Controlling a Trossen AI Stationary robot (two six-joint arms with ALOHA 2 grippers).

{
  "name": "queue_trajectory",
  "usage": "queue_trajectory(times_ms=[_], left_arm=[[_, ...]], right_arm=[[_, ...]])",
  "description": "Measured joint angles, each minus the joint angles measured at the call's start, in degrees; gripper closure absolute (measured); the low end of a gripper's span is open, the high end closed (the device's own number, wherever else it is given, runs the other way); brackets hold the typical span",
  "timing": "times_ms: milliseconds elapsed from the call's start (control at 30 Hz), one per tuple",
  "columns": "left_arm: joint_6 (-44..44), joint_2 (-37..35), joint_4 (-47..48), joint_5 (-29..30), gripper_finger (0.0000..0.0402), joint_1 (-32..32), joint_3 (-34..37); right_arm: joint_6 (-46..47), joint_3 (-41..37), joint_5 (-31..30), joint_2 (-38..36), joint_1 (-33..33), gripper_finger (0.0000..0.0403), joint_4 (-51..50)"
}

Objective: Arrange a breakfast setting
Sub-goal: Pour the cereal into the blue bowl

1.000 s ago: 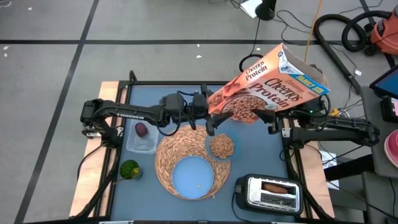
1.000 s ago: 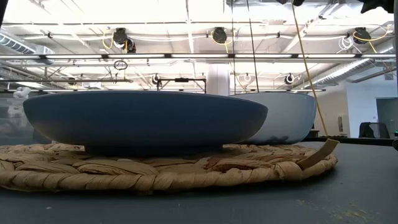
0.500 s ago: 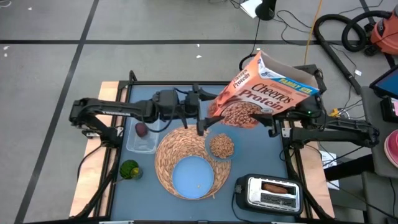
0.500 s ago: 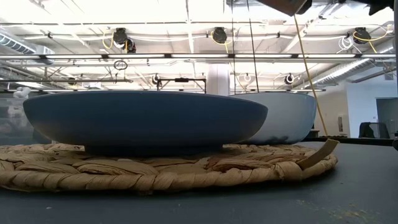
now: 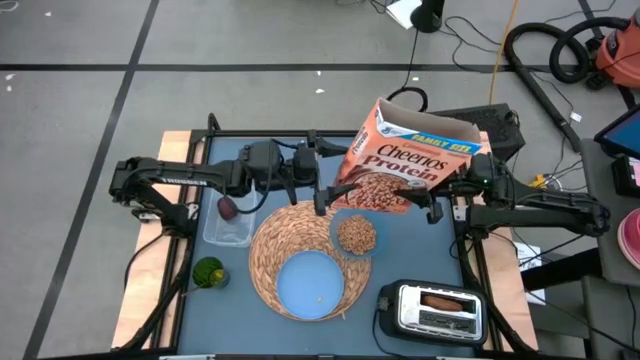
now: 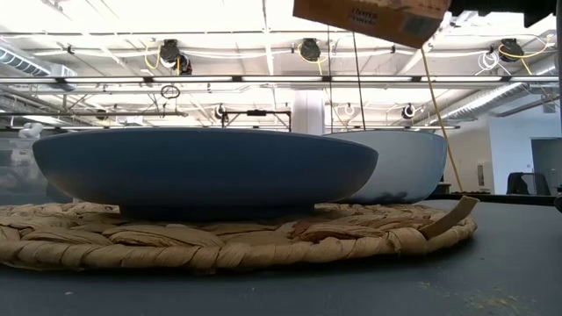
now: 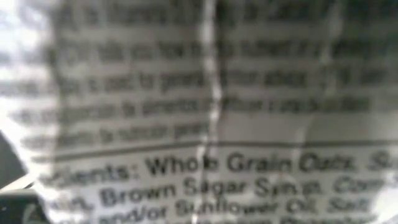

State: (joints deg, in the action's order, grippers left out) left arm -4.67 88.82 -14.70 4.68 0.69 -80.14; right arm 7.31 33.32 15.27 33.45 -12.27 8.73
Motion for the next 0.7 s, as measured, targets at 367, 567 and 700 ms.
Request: queue_trajectory(times_ms=[367, 567, 700], left_arm=[[4.6, 0.0, 2.0, 0.5, 0.0007, 0.0, 0.0], [7.6, 0.0, 6.7, 0.6, 0.0010, 0.0, 0.0], [8.0, 0.0, 9.2, 0.7, 0.0045, -0.1, 0.0]], right_arm=[[-0.8, 0.0, 0.7, 0.8, 0.0, 0.0263, -3.5], [-2.4, 0.0, 5.2, 2.8, 0.0, 0.0262, -3.5], [-2.4, 0.0, 5.1, 4.2, 0.0, 0.0262, -3.5]])
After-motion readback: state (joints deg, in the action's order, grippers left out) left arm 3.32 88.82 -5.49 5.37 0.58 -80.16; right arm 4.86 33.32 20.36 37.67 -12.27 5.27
